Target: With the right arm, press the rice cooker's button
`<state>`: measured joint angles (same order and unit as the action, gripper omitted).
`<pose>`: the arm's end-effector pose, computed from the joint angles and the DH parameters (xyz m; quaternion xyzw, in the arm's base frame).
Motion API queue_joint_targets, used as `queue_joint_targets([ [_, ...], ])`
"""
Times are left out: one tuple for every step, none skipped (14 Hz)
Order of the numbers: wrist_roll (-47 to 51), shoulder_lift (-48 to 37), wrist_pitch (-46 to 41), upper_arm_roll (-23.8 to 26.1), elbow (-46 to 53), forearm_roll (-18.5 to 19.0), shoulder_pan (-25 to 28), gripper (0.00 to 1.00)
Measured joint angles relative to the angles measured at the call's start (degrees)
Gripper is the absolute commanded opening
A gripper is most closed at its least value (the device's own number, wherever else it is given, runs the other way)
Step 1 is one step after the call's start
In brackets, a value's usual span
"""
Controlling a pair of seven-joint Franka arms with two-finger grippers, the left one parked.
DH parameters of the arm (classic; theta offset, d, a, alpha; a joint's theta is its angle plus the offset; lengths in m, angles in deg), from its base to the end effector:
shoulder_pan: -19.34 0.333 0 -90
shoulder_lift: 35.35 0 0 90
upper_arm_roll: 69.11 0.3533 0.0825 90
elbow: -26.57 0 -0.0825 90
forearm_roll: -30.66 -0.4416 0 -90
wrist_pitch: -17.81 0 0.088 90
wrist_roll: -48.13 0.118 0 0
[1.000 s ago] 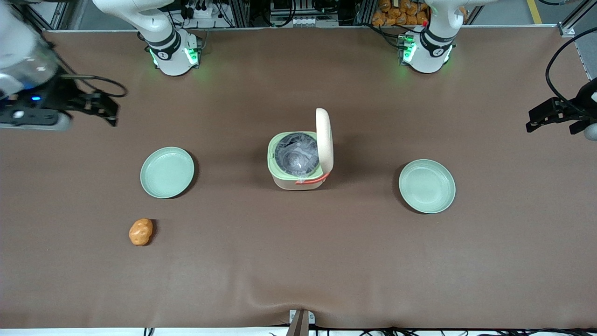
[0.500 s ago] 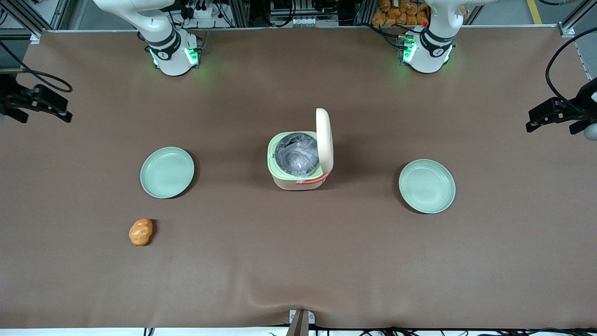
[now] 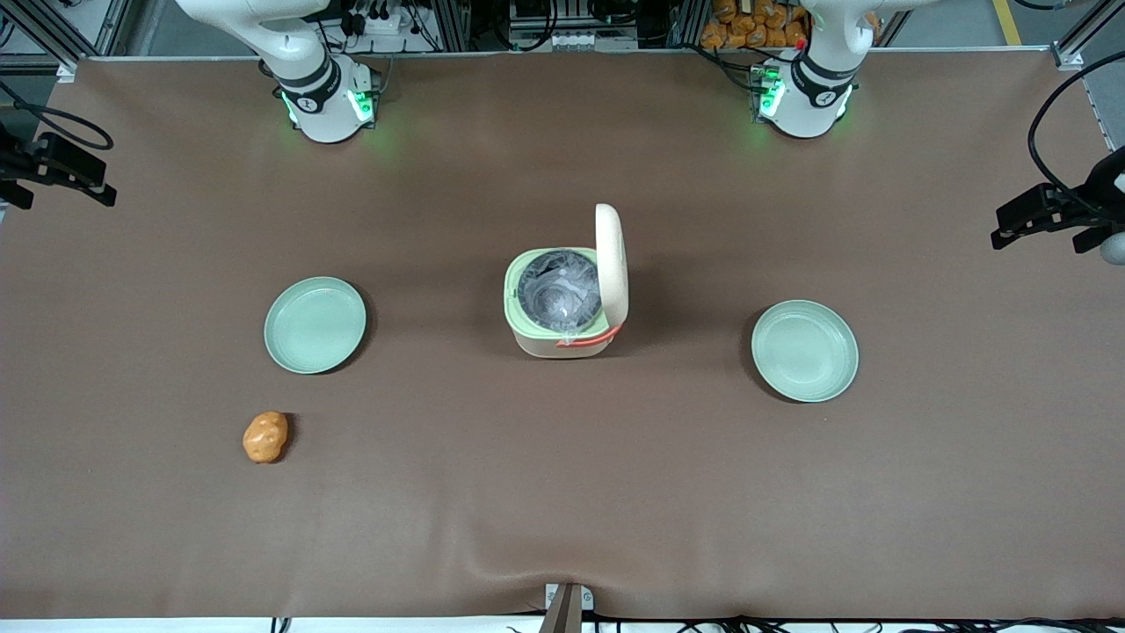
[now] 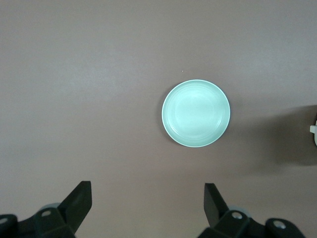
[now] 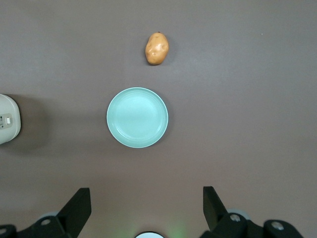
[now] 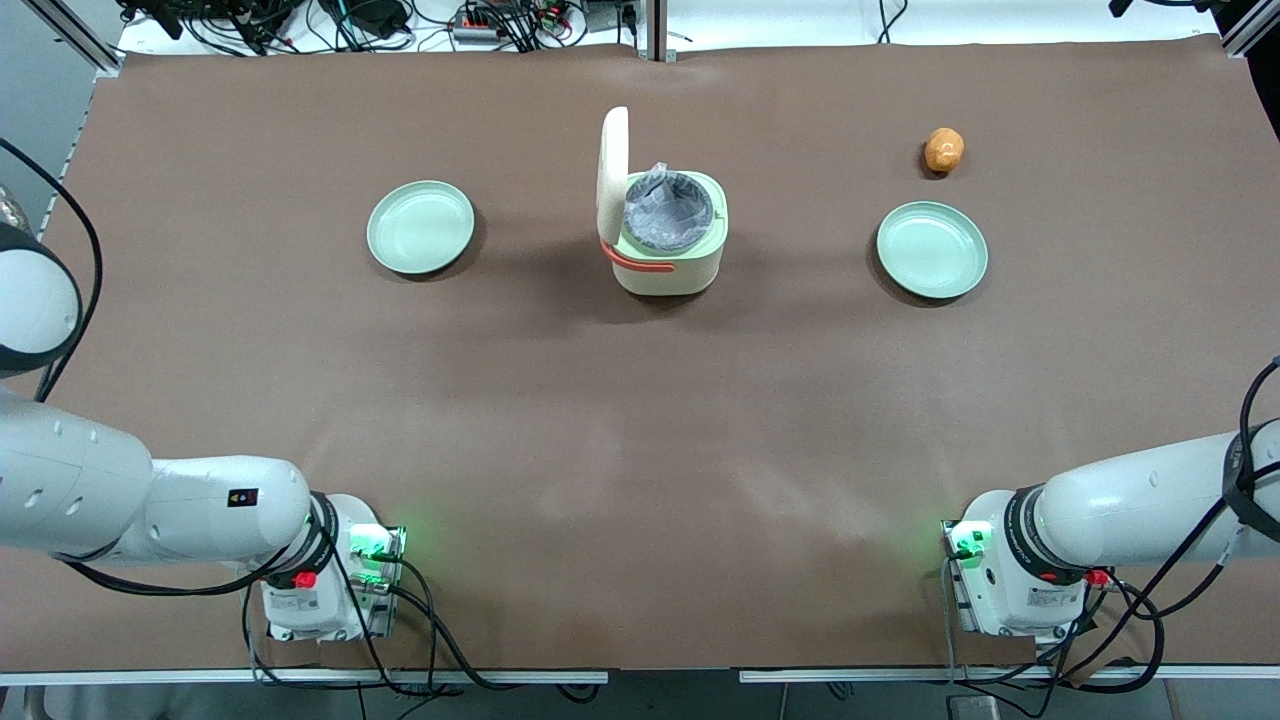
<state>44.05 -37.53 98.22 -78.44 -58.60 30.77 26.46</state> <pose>0.5795 -0.0248 0.7028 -0.9996 -0.0163 0.0226 0.0034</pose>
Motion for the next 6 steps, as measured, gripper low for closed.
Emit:
queue_joint_targets([
  [-0.29,-0.29,-0.18,0.0,0.0,-0.05,0.0,1.0],
  [-0.96,-0.5,-0.31,0.0,0.0,-0.13,0.0,1.0],
  [-1.57,-0.61,-0.35,0.0,0.07,-0.22,0.0,1.0],
  [-2.0,-0.66,-0.34,0.0,0.39,-0.34,0.0,1.0],
  [-2.15,-0.68,-0.34,0.0,0.89,-0.45,0.0,1.0],
  [-2.21,-0.71,-0.35,0.0,1.3,-0.54,0.0,1.0],
])
